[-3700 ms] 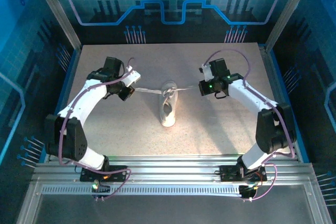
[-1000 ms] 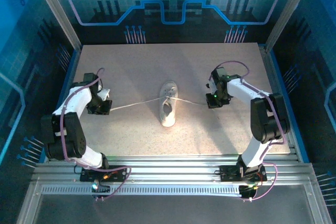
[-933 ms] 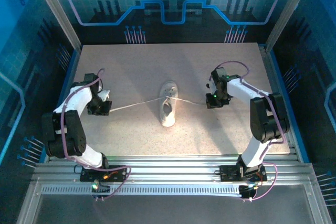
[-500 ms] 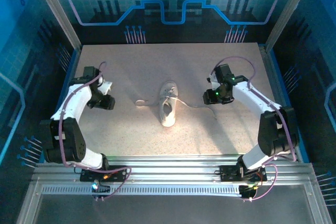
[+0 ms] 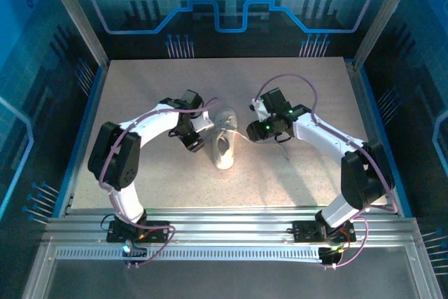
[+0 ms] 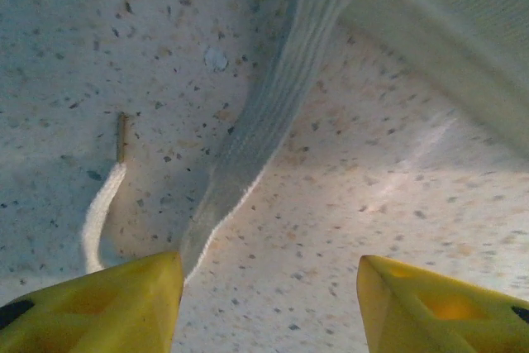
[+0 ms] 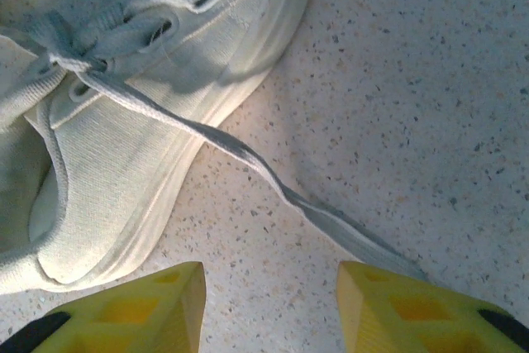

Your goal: Tie the shoes

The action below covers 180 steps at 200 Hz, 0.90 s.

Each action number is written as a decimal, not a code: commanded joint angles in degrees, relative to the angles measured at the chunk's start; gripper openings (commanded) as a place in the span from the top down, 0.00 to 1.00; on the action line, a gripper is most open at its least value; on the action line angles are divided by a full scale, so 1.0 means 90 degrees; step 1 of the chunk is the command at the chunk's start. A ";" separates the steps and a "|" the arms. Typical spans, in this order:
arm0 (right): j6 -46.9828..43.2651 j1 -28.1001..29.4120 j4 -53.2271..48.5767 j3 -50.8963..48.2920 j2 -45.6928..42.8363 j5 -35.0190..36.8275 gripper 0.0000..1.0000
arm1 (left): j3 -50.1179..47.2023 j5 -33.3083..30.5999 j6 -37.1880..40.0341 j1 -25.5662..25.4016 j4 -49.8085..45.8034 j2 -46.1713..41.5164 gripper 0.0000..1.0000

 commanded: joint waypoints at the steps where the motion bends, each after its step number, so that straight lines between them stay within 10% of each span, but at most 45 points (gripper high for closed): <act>1: 0.0058 0.0035 0.0260 -0.0015 -0.0016 -0.0049 0.55 | -0.0032 -0.0179 0.0929 0.0059 0.0294 0.0061 0.41; 73: -0.0052 0.0028 0.0255 0.0218 0.0162 -0.0032 0.56 | 0.0012 0.0008 0.1020 0.0251 0.0435 0.0811 0.56; 102: -0.0066 0.0008 0.0416 0.0218 0.0061 -0.0044 0.58 | -0.0032 0.0095 0.0822 0.0367 0.0456 0.0633 1.00; 180: -0.0048 0.0060 0.1109 0.0237 -0.0180 -0.0894 0.65 | -0.0257 0.1697 0.0055 0.0538 0.0796 -0.1609 1.00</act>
